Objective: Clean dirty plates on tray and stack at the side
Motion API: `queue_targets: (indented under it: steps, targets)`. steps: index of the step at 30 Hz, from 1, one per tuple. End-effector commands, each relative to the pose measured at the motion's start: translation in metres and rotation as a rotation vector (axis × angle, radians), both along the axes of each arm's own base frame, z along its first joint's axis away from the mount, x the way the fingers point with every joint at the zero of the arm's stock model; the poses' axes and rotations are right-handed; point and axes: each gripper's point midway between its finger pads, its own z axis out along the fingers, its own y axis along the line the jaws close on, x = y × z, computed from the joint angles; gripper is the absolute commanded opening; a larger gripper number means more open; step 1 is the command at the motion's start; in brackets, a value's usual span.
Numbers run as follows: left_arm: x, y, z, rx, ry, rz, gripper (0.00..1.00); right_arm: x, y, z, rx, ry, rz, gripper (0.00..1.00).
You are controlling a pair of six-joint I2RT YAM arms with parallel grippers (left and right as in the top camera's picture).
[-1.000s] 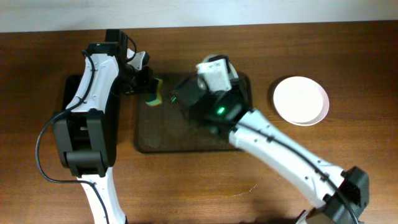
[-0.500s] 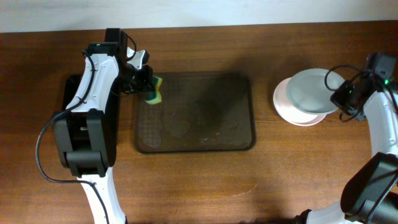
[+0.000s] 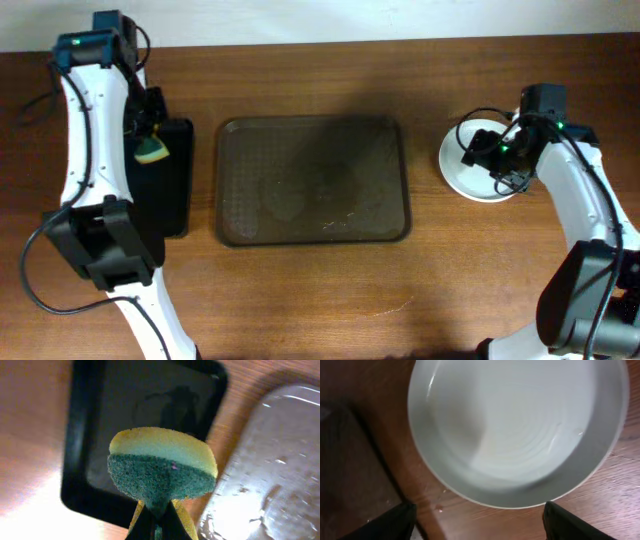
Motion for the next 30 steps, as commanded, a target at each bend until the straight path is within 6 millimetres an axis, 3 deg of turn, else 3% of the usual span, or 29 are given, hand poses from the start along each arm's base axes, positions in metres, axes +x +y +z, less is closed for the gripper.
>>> queue_targets:
  steps: [1,2,3,4,5,7,8,9,12,13,14,15,17,20,24,27,30]
  targets:
    - [-0.008,0.028,-0.022,0.045,0.044,0.074,0.01,0.006,0.024,0.01,0.002,-0.027,0.079,0.85]
    - [-0.009,0.03,-0.03,0.043,0.055,0.079,0.13,0.006,0.029,0.01,0.002,-0.025,0.091,0.86]
    - [-0.012,0.029,-0.041,0.041,0.078,0.078,0.57,0.006,0.033,0.01,0.003,-0.024,0.102,0.88]
    - [-0.015,0.029,-0.046,0.039,0.089,0.078,0.94,0.006,0.035,0.01,0.003,-0.024,0.107,0.9]
    - [-0.014,0.029,-0.046,0.039,0.087,0.078,0.99,0.004,0.036,0.009,0.005,-0.017,0.108,0.91]
    - [-0.012,0.028,-0.039,0.032,0.073,0.078,0.99,-0.001,0.036,0.012,0.008,0.008,0.108,0.91]
    - [-0.01,0.024,-0.029,0.013,0.052,0.075,0.99,-0.004,0.036,0.02,0.007,0.026,0.107,0.91]
    - [-0.009,0.018,-0.005,-0.015,0.003,0.071,0.99,-0.004,0.035,0.035,0.004,0.025,0.106,0.9]
    - [-0.018,0.0,0.073,-0.077,-0.183,0.051,0.99,-0.004,0.034,0.105,-0.031,-0.074,0.135,0.9]
    - [-0.033,-0.01,0.099,-0.113,-0.231,0.039,0.99,-0.007,0.031,0.136,-0.056,-0.138,0.129,0.9]
    - [-0.039,-0.011,0.107,-0.11,-0.242,0.038,0.99,-0.011,0.029,0.157,-0.083,-0.185,0.132,0.9]
    - [-0.046,-0.012,0.116,-0.108,-0.257,0.037,0.99,-0.024,0.027,0.195,-0.128,-0.277,0.148,0.91]
    - [-0.047,-0.012,0.117,-0.107,-0.26,0.037,0.99,-0.055,0.026,0.244,-0.174,-0.411,0.128,0.97]
    - [-0.047,-0.012,0.117,-0.107,-0.26,0.037,0.99,-0.108,0.031,0.292,-0.2,-0.569,0.117,0.98]
    - [-0.047,-0.012,0.117,-0.107,-0.26,0.037,0.99,-0.127,0.033,0.308,-0.211,-0.633,0.113,0.98]
    - [-0.047,-0.012,0.117,-0.107,-0.26,0.037,0.99,-0.137,0.028,0.284,-0.221,-0.514,0.102,0.98]
    - [-0.047,-0.012,0.117,-0.108,-0.26,0.037,0.99,-0.136,0.024,0.273,-0.272,-0.594,0.088,0.98]
